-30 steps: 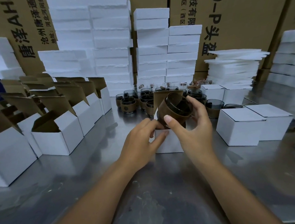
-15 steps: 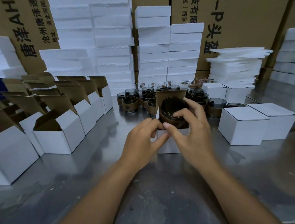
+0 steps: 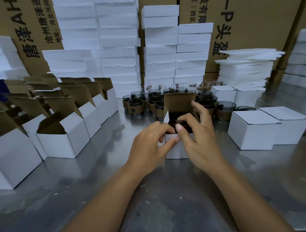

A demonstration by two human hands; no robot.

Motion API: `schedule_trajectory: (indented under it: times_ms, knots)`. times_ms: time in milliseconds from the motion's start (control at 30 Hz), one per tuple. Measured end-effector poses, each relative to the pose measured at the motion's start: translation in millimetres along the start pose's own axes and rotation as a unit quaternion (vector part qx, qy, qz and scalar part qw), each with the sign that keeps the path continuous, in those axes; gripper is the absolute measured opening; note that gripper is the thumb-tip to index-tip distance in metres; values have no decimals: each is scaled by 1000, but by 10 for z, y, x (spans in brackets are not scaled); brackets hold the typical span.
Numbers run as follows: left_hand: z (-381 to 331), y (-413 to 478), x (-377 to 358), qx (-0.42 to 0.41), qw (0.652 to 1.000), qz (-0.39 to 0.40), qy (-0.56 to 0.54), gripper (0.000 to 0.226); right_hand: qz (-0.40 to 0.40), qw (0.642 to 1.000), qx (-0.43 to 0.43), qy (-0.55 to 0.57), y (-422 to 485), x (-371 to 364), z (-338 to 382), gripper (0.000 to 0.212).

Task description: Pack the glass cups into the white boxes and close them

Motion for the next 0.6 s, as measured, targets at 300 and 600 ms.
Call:
schedule_trajectory:
  times_ms: [300, 600]
  knots:
    - [30, -11, 4, 14, 999, -21, -27, 31, -7, 999, 36, -5, 5, -25, 35, 16]
    - [141, 1, -24, 160, 972, -11, -172, 22, -86, 898, -314, 295, 69, 15, -245, 27]
Point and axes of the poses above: each hand's wrist, its own y-axis towards the middle knuckle, its own x-axis out of the back of the hand, z = x × y, the point moved 4 cm from there along y, towards the middle knuckle, and after that the axes turned 3 degrees about -z, right-handed, at the moved point
